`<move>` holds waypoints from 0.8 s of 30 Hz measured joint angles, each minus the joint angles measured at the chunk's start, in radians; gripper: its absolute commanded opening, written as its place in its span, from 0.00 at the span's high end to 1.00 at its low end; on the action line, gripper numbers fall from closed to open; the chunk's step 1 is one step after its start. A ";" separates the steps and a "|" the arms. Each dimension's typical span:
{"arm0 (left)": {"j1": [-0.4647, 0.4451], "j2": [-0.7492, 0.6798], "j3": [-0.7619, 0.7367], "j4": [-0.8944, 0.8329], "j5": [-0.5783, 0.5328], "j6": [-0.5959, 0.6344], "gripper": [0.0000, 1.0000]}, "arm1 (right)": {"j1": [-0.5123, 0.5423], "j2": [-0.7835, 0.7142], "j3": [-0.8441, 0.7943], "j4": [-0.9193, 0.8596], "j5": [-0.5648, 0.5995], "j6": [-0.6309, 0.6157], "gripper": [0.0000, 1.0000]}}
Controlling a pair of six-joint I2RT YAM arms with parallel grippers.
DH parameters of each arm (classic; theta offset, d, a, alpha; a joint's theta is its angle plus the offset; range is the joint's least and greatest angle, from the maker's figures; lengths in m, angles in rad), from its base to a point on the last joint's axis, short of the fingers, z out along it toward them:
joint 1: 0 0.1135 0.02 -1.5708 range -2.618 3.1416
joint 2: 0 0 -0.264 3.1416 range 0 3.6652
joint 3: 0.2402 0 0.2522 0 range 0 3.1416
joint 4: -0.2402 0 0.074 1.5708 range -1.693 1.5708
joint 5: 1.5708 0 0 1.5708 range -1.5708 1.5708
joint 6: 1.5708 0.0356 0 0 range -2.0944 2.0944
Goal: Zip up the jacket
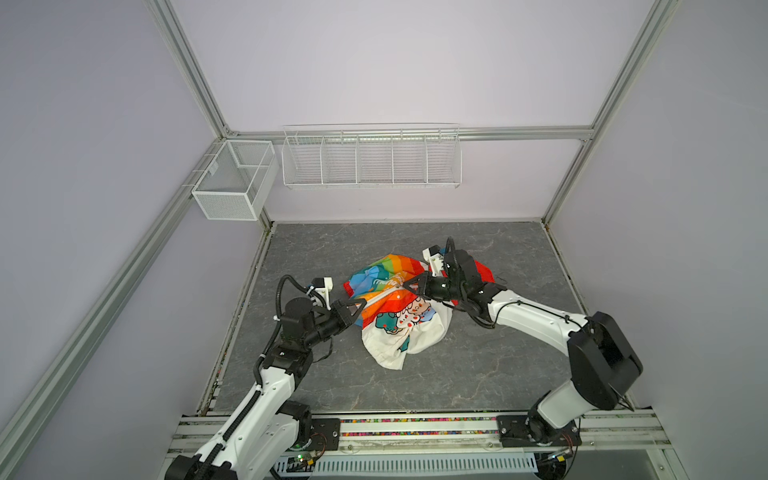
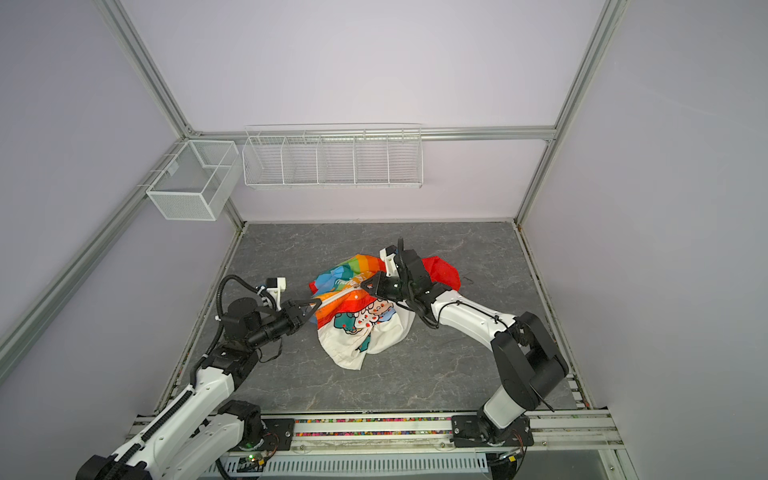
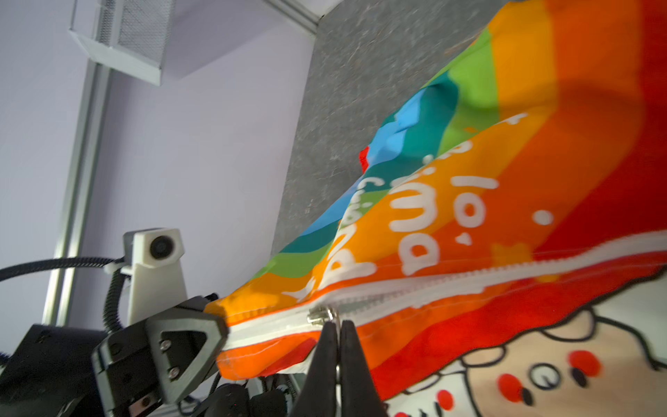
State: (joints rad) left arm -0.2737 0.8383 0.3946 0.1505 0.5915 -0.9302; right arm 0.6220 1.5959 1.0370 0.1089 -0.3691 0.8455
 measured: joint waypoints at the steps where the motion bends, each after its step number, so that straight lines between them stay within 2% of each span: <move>1: 0.004 -0.005 0.000 -0.013 -0.004 0.005 1.00 | -0.018 0.002 0.009 -0.025 0.009 -0.017 0.93; 10: 0.034 -0.055 0.000 -0.124 -0.035 0.053 1.00 | -0.168 0.055 0.064 -0.147 0.078 -0.114 0.93; 18: 0.038 -0.055 0.000 -0.153 -0.037 0.072 1.00 | -0.277 0.074 0.065 -0.208 0.120 -0.153 0.93; 24: 0.038 -0.039 0.000 -0.152 -0.035 0.076 1.00 | -0.289 0.074 0.066 -0.220 0.110 -0.167 0.93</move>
State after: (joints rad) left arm -0.2356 0.7994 0.3946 -0.0017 0.5560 -0.8547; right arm 0.3332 1.6703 1.1030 -0.1112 -0.2592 0.6788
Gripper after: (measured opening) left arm 0.049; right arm 0.071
